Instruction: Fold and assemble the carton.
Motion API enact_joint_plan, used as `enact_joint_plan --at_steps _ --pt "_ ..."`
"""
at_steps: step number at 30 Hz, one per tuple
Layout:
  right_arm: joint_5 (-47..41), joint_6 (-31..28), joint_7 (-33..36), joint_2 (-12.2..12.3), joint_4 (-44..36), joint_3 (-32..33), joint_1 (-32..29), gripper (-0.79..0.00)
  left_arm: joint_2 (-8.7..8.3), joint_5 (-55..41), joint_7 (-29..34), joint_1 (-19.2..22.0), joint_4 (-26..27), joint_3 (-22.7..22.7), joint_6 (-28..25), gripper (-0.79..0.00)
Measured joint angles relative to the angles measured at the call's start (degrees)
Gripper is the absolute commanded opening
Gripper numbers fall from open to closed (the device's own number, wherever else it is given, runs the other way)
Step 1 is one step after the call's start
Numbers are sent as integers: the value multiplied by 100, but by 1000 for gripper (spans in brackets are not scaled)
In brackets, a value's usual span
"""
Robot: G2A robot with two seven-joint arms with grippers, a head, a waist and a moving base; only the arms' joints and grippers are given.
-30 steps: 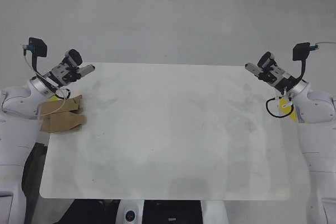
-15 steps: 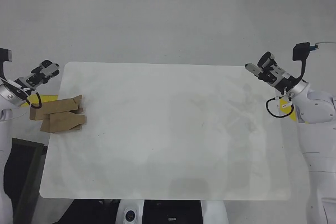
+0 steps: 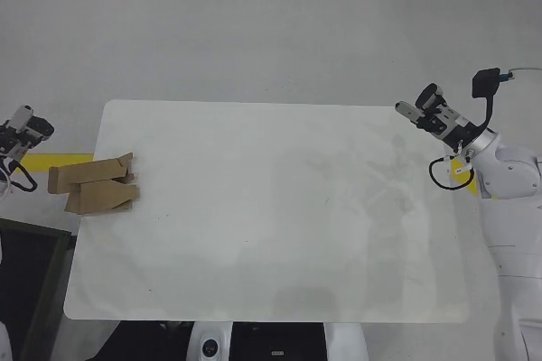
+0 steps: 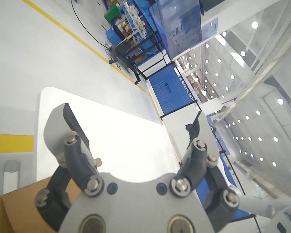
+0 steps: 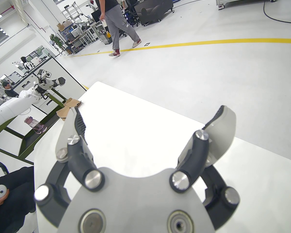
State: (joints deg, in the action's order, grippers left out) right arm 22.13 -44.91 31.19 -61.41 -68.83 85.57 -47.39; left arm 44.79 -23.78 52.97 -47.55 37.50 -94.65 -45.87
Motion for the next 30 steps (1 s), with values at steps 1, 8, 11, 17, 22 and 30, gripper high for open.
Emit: enact_joint_plan --at_steps 1,8,11,17,22,30 --pt "0 0 0 0 0 0 0 0 -9 -16 -33 -2 -84 -28 -1 0" --pt "0 0 0 0 0 0 0 0 -47 -184 -272 -33 -651 -175 101 0" --pt "0 0 0 0 0 0 0 0 -61 -123 -443 -78 -838 -205 75 0" --pt "0 0 0 0 0 0 0 0 -36 -409 -640 -168 -1215 -283 246 0" --pt "0 0 0 0 0 0 0 0 -34 -33 -1083 -219 -1486 -189 381 0" --pt "0 0 0 0 0 0 0 0 4 409 -1648 -314 -1643 -33 653 0"
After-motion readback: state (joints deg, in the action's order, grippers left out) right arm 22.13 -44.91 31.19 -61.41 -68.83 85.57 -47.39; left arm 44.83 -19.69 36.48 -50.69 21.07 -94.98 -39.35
